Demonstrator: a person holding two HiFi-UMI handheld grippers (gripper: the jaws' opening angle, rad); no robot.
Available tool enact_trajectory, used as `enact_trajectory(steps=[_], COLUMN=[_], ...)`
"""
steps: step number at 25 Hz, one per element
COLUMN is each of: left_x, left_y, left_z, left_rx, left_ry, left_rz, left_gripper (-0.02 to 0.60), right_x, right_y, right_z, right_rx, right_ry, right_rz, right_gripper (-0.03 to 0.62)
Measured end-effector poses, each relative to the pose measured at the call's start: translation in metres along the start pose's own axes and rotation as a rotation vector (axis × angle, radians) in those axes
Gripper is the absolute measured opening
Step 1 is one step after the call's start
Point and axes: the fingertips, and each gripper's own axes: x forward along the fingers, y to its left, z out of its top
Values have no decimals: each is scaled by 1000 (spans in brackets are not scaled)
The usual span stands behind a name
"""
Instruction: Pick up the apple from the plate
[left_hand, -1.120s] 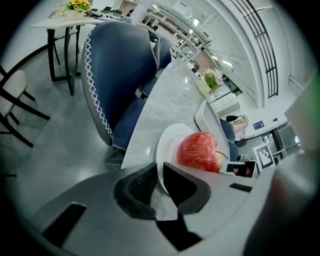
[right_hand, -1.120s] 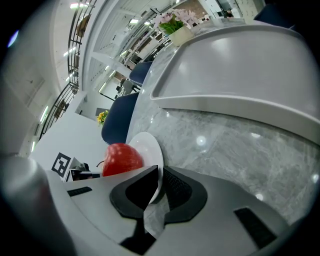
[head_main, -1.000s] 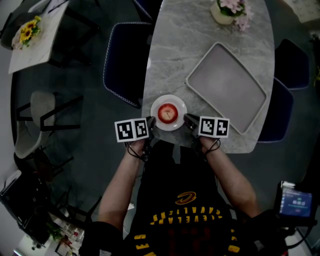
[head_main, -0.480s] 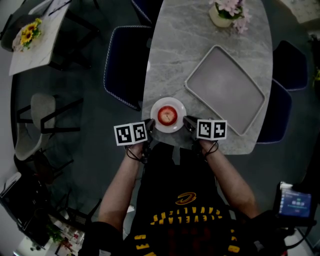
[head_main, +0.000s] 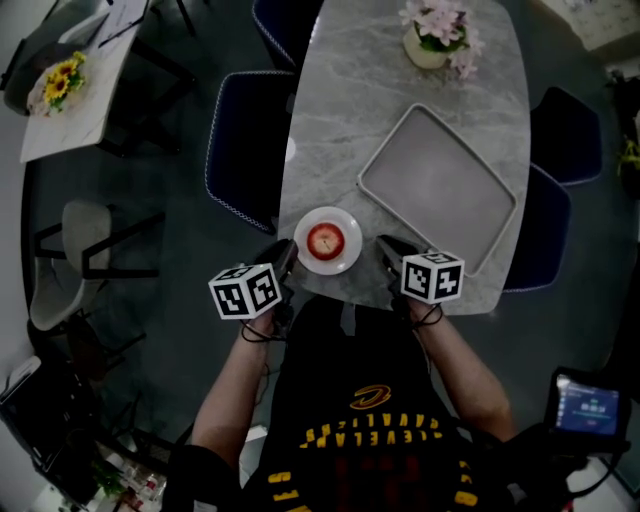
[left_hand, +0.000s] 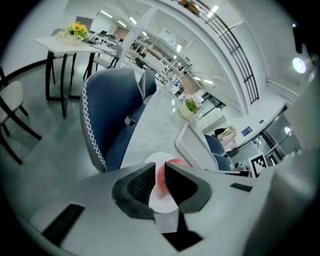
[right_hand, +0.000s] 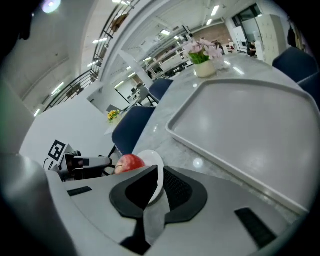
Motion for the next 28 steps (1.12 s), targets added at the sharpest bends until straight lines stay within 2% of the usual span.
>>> enact_trajectory(steps=[4,7,11,12,17,23,28], left_x=[-26,-38,-50,-53,-64,-77,-92], left_y=[-39,-80,-140,-155,-225,-296,-344], left_z=[30,44,57,59,65,77,82], left_rx=[176,277,350,368,452,546,624], left_ry=[-118,-176,-237,-252,-315,-395,-470], left_rz=[0,-37,-119,-135,-215,-286,-320], left_gripper=[58,57,57,57,57,57,57], right_x=[-33,-61,-99,-108,-156,-206,-239], right_y=[21,35,58,64,87,100,106], right_z=[32,56,82,87,109,133,147], right_rx=[-120,-213,-302,-316,-356,-404,-480], right_ry=[-119,-206,-307,-331,-443,-575,-636], right_rz=[18,12,43,54,100,107,85], right_gripper=[41,41,35,6,6,6,6])
